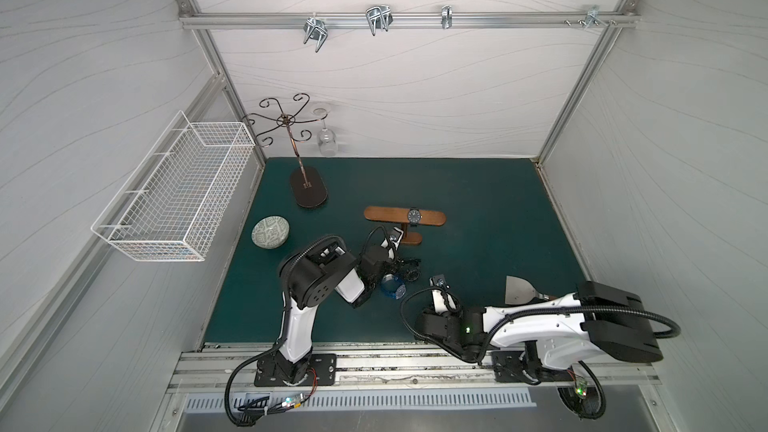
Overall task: Place watch on stand
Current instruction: Pick up the watch at the center of the board.
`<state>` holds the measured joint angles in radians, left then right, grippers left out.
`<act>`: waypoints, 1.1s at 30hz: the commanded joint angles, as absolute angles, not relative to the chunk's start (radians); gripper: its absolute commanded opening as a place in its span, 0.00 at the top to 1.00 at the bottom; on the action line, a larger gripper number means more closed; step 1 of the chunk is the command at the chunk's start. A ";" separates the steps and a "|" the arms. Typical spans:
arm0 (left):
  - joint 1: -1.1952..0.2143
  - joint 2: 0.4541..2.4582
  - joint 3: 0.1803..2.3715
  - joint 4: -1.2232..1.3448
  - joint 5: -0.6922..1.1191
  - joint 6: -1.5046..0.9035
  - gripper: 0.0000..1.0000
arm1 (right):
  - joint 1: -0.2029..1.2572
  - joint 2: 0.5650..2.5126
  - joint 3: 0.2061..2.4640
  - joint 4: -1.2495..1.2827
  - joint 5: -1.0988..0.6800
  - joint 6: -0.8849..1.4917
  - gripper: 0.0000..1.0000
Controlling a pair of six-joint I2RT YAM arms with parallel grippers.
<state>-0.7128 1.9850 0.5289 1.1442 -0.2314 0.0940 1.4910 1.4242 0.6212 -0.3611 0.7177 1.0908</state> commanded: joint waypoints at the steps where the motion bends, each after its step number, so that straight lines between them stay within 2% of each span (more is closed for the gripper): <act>1: -0.715 2.013 0.522 1.161 -0.248 0.110 0.94 | 1.500 1.441 0.633 -0.407 0.733 1.130 0.39; 23: -0.716 1.994 0.512 1.158 -0.252 0.120 0.94 | 1.493 1.478 0.621 -0.378 0.740 1.142 0.39; 33: -0.717 2.000 0.514 1.160 -0.251 0.121 0.94 | 1.471 1.482 0.601 -0.338 0.720 1.121 0.46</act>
<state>-0.7136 1.9850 0.5285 1.1461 -0.2329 0.1017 1.4750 1.4693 0.6109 -0.3435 0.7162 1.1107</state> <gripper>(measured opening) 0.064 0.542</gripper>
